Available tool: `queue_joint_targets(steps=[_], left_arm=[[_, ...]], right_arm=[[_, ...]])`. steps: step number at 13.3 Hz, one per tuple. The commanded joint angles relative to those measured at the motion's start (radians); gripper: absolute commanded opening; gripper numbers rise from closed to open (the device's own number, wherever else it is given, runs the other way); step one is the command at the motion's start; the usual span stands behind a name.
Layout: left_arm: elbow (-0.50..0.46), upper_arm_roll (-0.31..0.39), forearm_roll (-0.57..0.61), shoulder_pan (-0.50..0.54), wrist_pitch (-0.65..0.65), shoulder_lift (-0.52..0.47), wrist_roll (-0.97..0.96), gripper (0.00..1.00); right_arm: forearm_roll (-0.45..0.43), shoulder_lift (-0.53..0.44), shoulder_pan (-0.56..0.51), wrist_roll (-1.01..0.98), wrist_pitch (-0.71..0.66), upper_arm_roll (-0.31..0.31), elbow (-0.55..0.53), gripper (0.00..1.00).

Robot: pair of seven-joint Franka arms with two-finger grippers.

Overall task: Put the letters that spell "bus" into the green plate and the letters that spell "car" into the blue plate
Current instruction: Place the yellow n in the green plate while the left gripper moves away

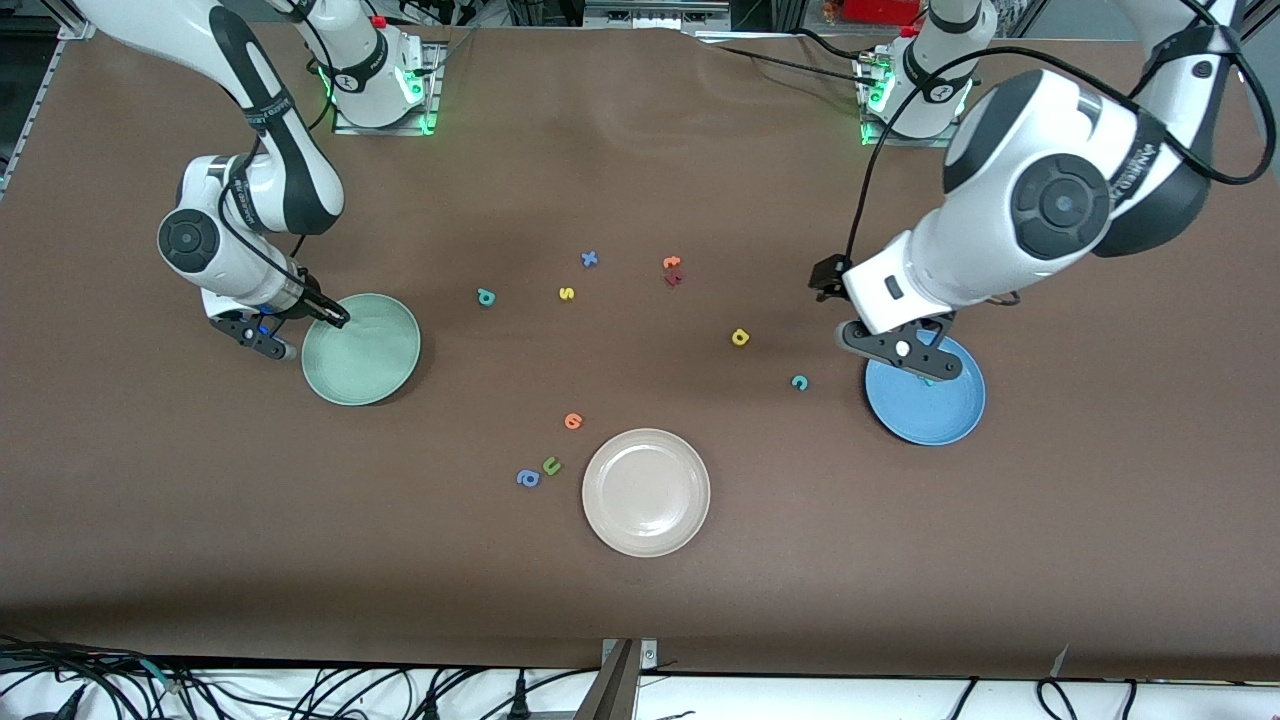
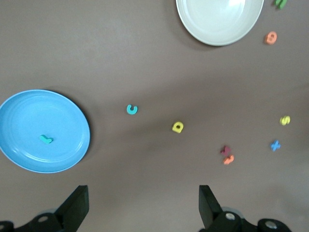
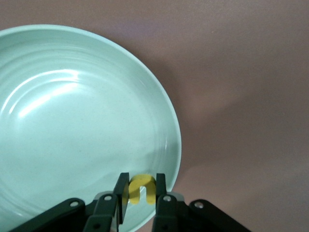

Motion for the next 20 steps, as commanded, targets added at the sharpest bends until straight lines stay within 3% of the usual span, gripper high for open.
queue_joint_targets(steps=[1, 4, 5, 6, 8, 11, 14, 16, 20], left_arm=[[-0.011, 0.007, 0.018, 0.004, 0.022, 0.02, -0.037, 1.0], [-0.008, 0.005, 0.031, 0.013, 0.016, 0.015, -0.035, 1.0], [-0.008, 0.005, 0.031, 0.015, 0.015, 0.014, -0.035, 1.0], [-0.008, 0.005, 0.031, 0.015, 0.013, 0.009, -0.04, 1.0], [-0.008, 0.007, 0.031, 0.016, 0.011, 0.009, -0.042, 1.0], [-0.011, 0.007, 0.032, 0.016, 0.005, 0.007, -0.042, 1.0], [-0.011, 0.005, 0.041, 0.013, -0.001, 0.009, -0.04, 1.0], [-0.005, 0.004, 0.046, 0.016, -0.005, 0.007, -0.035, 1.0], [-0.008, 0.008, 0.057, 0.018, 0.024, 0.039, -0.043, 1.0]], right_arm=[[-0.002, 0.006, 0.003, -0.019, 0.006, -0.001, 0.016, 0.55], [-0.001, -0.023, 0.003, -0.019, -0.02, -0.001, 0.025, 0.62], [-0.001, -0.037, 0.003, -0.012, -0.06, 0.001, 0.043, 0.75], [0.001, -0.052, 0.003, -0.006, -0.115, 0.002, 0.065, 0.8], [0.001, -0.092, 0.009, 0.061, -0.247, 0.015, 0.112, 0.8], [0.002, -0.134, 0.01, 0.205, -0.346, 0.096, 0.157, 0.8], [0.002, -0.119, 0.01, 0.41, -0.302, 0.206, 0.172, 0.93], [0.002, -0.085, 0.012, 0.547, -0.233, 0.277, 0.172, 0.98], [0.002, 0.003, 0.018, 0.722, -0.046, 0.358, 0.11, 0.98]])
